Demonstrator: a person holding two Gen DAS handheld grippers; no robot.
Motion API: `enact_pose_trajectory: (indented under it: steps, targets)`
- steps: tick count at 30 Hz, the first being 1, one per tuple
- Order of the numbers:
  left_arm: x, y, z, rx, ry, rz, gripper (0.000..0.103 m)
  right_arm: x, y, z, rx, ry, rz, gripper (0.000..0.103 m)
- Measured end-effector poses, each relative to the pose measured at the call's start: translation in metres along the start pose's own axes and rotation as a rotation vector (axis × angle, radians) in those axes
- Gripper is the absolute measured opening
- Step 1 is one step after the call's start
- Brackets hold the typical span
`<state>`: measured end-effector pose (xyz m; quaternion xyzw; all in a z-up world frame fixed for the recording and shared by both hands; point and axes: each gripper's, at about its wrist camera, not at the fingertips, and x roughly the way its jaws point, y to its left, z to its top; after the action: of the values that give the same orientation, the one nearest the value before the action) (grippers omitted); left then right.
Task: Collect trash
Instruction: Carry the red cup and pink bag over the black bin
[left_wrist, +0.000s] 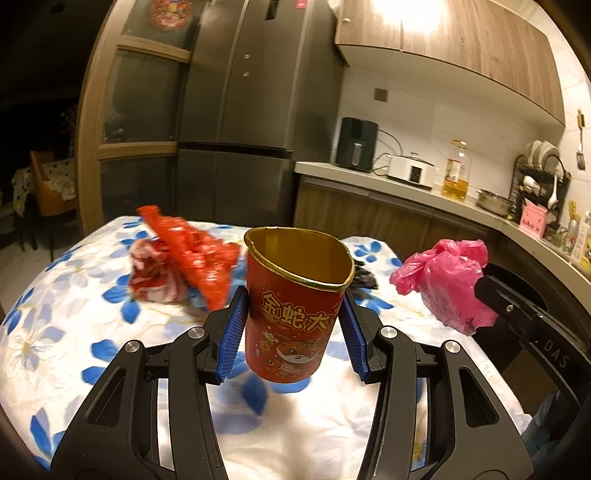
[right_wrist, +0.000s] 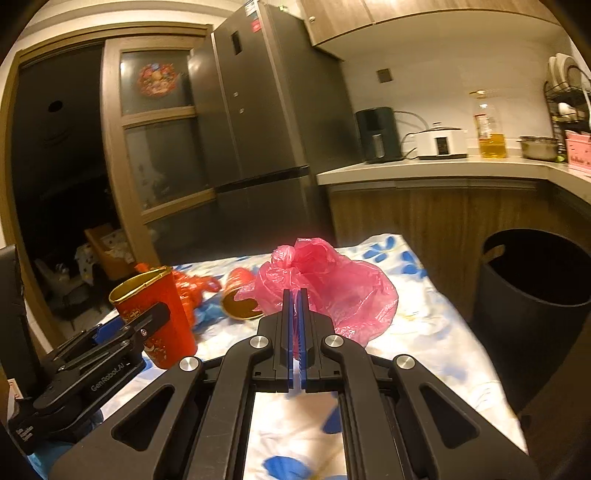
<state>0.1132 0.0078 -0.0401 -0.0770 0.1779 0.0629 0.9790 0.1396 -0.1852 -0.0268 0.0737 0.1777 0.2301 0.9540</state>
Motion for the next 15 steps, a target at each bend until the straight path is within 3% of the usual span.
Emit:
enact_pose_trajectory:
  steps: [15]
  targets:
    - [0.027,-0.079,0.011,0.080,-0.008,-0.138,0.048,-0.031,-0.062,0.019,0.043,-0.081,-0.142,0.003]
